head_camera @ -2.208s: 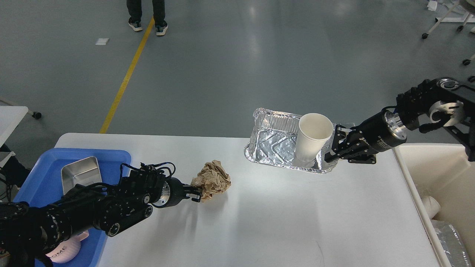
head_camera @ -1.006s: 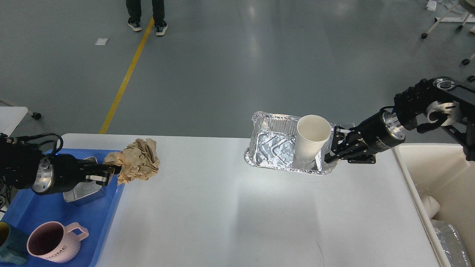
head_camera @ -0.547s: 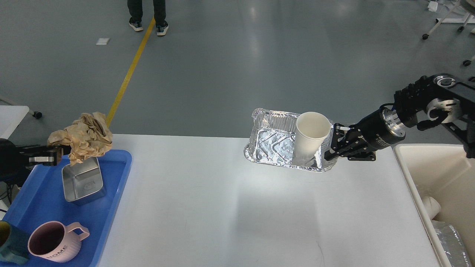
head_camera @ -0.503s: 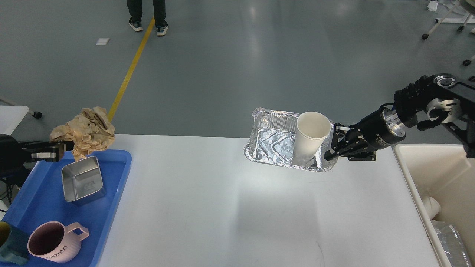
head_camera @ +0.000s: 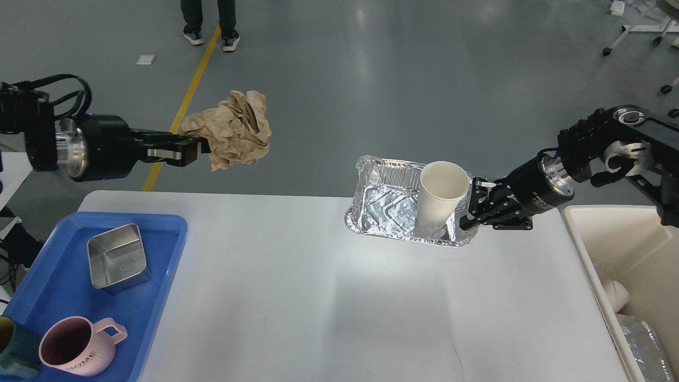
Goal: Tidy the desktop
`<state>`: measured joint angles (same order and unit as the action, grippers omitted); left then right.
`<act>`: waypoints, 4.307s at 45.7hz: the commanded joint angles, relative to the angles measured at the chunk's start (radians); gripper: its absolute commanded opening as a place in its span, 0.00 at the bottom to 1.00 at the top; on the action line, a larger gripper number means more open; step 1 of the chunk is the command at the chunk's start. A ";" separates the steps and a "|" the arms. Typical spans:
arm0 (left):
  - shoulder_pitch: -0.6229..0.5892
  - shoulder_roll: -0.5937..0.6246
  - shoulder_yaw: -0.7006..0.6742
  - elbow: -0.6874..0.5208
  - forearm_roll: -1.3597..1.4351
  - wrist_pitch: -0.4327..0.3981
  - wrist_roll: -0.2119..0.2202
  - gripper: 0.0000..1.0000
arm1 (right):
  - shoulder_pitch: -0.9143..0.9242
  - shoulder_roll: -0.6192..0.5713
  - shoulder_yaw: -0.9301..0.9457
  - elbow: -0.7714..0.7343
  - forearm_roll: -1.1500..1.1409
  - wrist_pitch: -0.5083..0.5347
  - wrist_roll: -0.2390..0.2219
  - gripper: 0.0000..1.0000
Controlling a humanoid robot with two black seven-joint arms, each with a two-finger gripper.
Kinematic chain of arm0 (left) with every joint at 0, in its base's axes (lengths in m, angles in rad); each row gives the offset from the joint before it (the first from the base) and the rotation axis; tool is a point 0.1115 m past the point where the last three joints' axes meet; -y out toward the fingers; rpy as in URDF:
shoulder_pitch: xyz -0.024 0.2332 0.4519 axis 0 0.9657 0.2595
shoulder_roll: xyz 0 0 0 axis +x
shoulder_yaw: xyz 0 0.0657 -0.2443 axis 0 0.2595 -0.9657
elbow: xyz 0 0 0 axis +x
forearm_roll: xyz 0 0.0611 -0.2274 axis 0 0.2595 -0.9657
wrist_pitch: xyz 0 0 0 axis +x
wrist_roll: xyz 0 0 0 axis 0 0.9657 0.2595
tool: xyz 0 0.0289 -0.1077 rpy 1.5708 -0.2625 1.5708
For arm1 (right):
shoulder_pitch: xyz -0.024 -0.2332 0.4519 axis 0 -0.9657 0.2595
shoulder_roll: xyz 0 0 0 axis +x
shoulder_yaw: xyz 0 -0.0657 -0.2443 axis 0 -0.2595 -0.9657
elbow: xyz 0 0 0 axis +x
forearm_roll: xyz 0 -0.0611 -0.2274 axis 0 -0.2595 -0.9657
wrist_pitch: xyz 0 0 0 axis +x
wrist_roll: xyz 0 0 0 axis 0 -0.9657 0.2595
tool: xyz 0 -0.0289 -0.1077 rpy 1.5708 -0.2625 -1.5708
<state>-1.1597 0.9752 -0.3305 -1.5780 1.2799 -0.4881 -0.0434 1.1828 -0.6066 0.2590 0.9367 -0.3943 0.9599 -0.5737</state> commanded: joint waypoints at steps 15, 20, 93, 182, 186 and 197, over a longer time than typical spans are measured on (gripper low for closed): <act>-0.089 -0.415 0.059 0.321 0.021 -0.003 0.005 0.04 | 0.000 0.002 -0.001 0.001 0.000 0.000 0.000 0.00; -0.092 -0.533 0.068 0.394 0.041 -0.004 0.005 0.05 | 0.008 0.002 0.000 -0.001 0.000 0.000 0.000 0.00; 0.345 -0.424 -0.501 0.506 -0.752 0.327 -0.007 0.97 | -0.158 -0.301 0.069 -0.015 0.025 -0.099 0.011 0.00; 0.580 -0.665 -0.857 0.682 -1.205 0.376 0.188 0.97 | -0.312 -0.035 0.226 -0.981 0.473 -0.375 0.100 1.00; 0.600 -0.684 -0.906 0.682 -1.205 0.376 0.195 0.97 | -0.282 0.025 0.238 -0.980 0.474 -0.441 0.110 1.00; 0.643 -0.702 -0.920 0.679 -1.205 0.372 0.192 0.97 | -0.295 0.102 0.414 -0.960 0.551 -0.371 0.572 1.00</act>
<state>-0.5341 0.2831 -1.2458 -0.8970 0.0753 -0.1135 0.1528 0.8994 -0.5221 0.6072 -0.0398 0.1350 0.5348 -0.2628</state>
